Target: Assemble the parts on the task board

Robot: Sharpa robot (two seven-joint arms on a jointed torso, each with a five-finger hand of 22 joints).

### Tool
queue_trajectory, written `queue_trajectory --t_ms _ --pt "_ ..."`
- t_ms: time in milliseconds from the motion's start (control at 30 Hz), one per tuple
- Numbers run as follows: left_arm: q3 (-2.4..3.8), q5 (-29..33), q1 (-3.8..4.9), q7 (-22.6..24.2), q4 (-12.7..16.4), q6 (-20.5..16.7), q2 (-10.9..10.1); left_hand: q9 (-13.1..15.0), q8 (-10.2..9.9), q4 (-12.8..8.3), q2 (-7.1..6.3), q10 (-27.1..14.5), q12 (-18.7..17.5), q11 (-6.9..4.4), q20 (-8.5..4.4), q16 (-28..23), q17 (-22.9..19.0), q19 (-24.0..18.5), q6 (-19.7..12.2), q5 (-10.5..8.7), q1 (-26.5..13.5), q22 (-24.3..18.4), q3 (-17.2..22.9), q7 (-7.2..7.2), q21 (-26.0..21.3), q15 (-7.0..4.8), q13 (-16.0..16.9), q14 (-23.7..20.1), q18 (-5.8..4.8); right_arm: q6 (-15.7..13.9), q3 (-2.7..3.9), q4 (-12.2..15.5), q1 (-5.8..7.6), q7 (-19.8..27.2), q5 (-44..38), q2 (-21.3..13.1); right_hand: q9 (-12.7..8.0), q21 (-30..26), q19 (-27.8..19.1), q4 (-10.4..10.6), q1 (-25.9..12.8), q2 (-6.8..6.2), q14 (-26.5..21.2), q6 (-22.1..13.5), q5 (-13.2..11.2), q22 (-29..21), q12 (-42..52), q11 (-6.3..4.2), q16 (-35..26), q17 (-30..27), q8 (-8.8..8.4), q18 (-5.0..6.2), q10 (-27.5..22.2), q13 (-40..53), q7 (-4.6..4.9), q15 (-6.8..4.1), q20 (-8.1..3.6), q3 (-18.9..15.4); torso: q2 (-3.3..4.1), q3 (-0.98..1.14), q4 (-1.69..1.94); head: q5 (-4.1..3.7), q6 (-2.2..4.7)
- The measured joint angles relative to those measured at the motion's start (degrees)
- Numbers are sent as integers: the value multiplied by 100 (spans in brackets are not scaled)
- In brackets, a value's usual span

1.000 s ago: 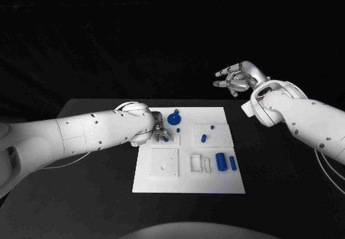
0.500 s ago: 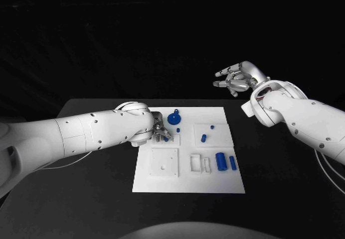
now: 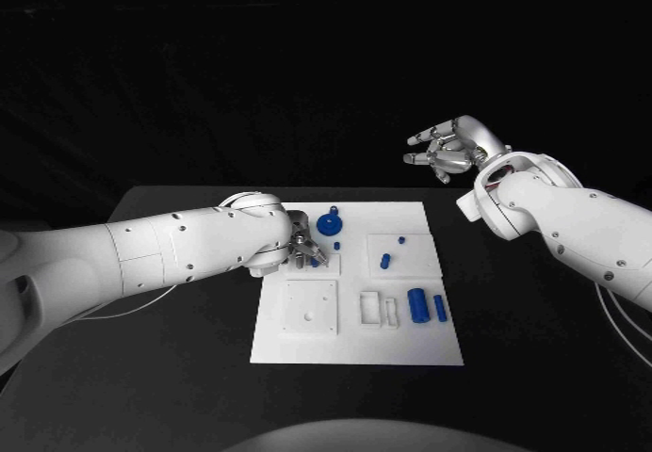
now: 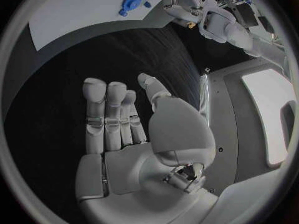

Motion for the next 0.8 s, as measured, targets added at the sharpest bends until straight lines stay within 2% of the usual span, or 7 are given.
queue_trajectory --t_ms 267,800 --pt "0 24 -2 30 -10 11 -7 20 0 -26 47 0 -40 1 0 -23 -52 0 -60 -3 -46 -1 23 6 -53 0 -6 0 0 0 0 2 -2 -1 -2 -6 0 0 0 0 0 0 0 0 0 0 0 0 0 0 0 0 0 0 0 0 0 0 0 0 -1 0 -9" --pt "1 131 -11 117 -34 46 -52 -31 -3 -34 76 0 -106 0 22 -69 -131 -21 -228 -319 -76 -2 16 44 -111 0 -6 0 0 0 0 14 -6 -5 -9 -31 0 0 0 0 0 0 0 0 0 -5 0 0 0 0 0 0 0 -1 0 0 0 0 1 0 3 -3 -21"
